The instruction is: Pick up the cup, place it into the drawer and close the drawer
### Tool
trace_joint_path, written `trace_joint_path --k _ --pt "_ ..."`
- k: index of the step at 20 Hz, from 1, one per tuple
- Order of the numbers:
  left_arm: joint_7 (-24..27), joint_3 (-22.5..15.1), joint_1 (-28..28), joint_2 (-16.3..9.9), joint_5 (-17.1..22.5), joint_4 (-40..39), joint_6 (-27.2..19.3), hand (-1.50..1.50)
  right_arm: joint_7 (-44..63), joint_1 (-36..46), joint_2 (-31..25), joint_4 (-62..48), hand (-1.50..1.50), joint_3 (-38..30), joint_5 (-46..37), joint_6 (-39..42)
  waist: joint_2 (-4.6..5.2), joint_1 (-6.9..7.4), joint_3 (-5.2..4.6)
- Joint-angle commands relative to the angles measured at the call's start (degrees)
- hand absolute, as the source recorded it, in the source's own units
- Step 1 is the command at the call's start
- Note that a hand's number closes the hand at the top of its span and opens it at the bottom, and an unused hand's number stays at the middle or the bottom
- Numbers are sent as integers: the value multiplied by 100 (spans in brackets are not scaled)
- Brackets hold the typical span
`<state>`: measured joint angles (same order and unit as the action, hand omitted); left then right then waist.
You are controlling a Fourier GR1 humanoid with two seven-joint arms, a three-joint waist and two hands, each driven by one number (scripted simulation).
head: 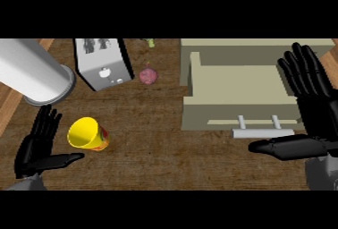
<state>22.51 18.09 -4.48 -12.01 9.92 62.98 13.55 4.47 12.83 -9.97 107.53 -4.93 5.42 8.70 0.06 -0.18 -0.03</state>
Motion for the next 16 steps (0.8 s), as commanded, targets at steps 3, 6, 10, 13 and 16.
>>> trace_joint_path --k 3,6,10,13,16 --pt "1385 66 -510 -123 -410 -1924 37 -150 54 0 -169 68 -150 -266 332 261 1 -18 -2" --pt "2204 124 -859 -280 -646 -3129 116 -150 50 379 -118 -262 -150 -208 152 102 19 -35 -8" --pt "2780 172 -1462 -363 -772 -4158 -29 -150 359 268 18 113 -150 -106 104 -84 15 -56 -9" --pt "3361 269 -1541 -535 -782 -4791 189 -150 362 118 -72 288 -150 -139 220 102 24 -84 -13" --pt "3343 270 -1889 -585 -783 -5022 179 -150 451 350 -20 61 -150 -94 109 -16 23 -68 -12"
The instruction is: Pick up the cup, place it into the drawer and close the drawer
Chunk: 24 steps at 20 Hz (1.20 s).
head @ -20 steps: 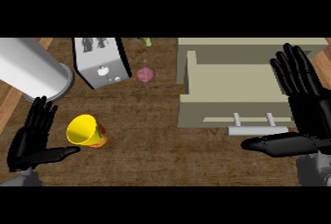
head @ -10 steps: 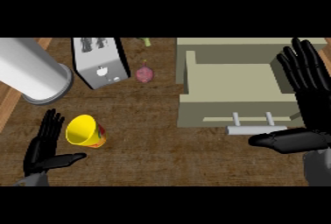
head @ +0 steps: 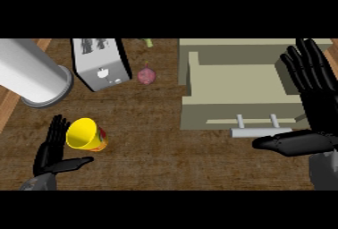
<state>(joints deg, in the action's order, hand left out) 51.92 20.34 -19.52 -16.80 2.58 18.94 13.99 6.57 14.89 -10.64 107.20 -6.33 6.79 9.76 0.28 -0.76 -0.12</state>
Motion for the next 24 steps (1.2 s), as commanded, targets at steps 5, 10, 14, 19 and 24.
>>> trace_joint_path --k 5,10,14,19,24 --pt "603 123 -563 -31 -46 -868 -27 -150 -217 -77 -7 -104 -150 40 -35 152 22 -42 -8" --pt "939 -27 -459 -6 -231 -915 87 -150 61 73 18 4 -150 -22 63 26 27 -61 -11" --pt "948 -37 -477 150 -212 -897 137 -150 -119 -386 -89 187 -150 -23 77 285 12 -61 -6" --pt "777 17 -688 235 -125 -939 632 -150 349 377 -180 -32 -150 -130 144 80 36 -79 -19" --pt "1375 -117 -600 415 -241 -596 571 150 235 324 -221 -176 -150 -238 225 157 48 -72 -19"
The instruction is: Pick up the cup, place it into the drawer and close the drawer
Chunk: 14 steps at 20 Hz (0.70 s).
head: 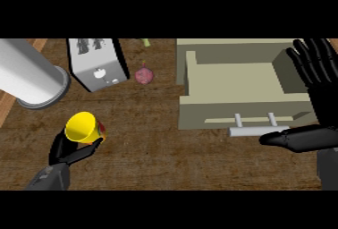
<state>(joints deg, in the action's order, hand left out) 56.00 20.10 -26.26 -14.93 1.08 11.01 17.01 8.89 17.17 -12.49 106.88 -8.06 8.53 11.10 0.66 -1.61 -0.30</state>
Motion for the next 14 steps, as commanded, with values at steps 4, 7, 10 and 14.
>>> trace_joint_path --k 4,7,10,14 --pt "1386 25 193 244 -137 455 -1209 150 -174 -92 75 -67 -150 65 -164 -43 -7 55 9" --pt "1469 204 -14 150 -3 532 -1232 150 -44 -53 -9 -44 -150 -46 25 32 -13 22 8" --pt "1261 203 -323 159 163 736 -214 150 -29 214 -168 -315 -150 -237 124 81 -21 69 11" --pt "1561 223 -271 596 221 707 -495 150 -153 29 -22 -120 -150 -92 7 28 -10 29 9"
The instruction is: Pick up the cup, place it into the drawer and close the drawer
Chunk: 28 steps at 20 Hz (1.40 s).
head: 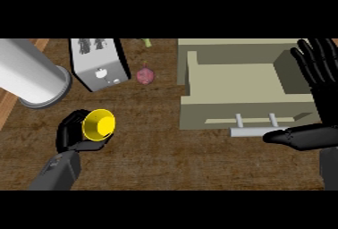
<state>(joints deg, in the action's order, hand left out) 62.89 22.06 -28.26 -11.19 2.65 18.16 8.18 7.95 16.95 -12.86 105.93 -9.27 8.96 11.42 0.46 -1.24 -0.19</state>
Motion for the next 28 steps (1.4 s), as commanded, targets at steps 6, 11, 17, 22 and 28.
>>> trace_joint_path --k 6,11,17,22,28 --pt "281 -220 -557 372 34 493 468 150 -293 -289 -48 -100 -150 -132 38 153 -37 61 16" --pt "-644 -463 -1156 468 42 1241 133 150 25 -195 -143 14 -150 -110 -15 110 -68 126 22" --pt "-1907 -1182 -1679 1099 98 2273 -344 150 -198 -390 113 143 -150 83 -273 -66 -104 137 25" --pt "-3281 -1568 -2522 1112 275 2850 -914 150 -74 -11 -109 -258 -150 -95 -151 35 -75 117 23" --pt "-4270 -2310 -3317 1117 566 3081 -1966 150 -253 -111 166 -117 -150 157 -519 -226 -60 66 21"
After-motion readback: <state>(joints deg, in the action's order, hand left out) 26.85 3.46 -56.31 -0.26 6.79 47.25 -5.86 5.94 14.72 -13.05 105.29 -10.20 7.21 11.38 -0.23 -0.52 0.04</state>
